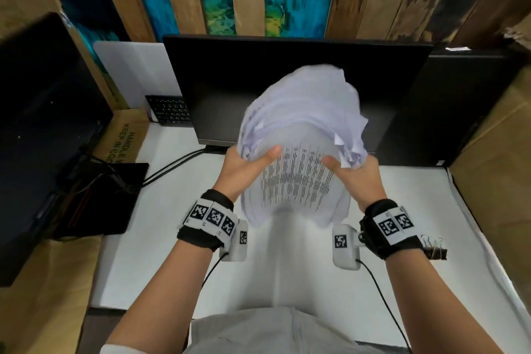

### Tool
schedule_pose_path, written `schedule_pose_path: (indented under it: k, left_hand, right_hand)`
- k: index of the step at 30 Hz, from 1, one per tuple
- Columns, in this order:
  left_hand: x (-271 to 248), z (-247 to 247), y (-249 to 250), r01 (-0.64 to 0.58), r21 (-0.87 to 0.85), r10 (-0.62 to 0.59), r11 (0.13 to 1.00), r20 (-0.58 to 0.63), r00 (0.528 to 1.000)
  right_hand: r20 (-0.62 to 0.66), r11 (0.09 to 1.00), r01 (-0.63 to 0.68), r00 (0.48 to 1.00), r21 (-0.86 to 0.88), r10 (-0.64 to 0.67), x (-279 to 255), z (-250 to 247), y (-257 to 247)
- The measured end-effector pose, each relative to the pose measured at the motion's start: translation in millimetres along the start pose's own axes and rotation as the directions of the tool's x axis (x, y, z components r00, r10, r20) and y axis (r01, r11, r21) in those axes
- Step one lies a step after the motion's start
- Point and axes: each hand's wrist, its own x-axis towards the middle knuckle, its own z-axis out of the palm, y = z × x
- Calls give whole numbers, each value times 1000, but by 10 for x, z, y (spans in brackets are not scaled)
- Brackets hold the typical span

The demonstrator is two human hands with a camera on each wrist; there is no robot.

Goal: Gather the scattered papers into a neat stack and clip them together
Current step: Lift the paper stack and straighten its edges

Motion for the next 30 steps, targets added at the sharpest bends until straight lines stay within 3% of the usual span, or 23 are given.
schedule_pose_path:
  k: [7,9,13,15,17,20,24,28,30]
  left_hand:
    - [35,-133,-1,4,-170,-34,985,-178,984]
    - [60,-120,38,-9,-182,-22,983,-170,985]
    - [85,-77,127,-3,-199,-42,980,-224,974]
    - [47,-10,174,-29,-159,-1,987,-185,983]
    - [-8,102,220,-41,-58,37,997,-73,997]
    - [-50,141,309,-156,26,156,987,-32,987]
    - [-8,-51,239,-287,103,294,953,-64,954]
    - [53,-162,33,-224,196,240,955,-61,969]
    - [107,-170,-22,-195,187,214,963,-87,973]
  right_hand:
    - [86,1000,-22,996,-7,22,-16,-119,106]
    - [132,999,-36,991,-9,37,-12,-102,96]
    - [88,996,-71,994,57,66,6,-90,107]
    - [73,999,-47,996,-19,48,2,-44,93]
    - [-5,996,-20,1000,-91,19,11,15,63]
    - [-154,999,41,987,20,-38,8,74,-97]
    - [-78,979,195,979,51,-191,-44,-9,-219]
    - [6,1000,-13,1000,-9,13,-71,-79,41]
    - [9,998,-55,998,-15,55,-39,-111,113]
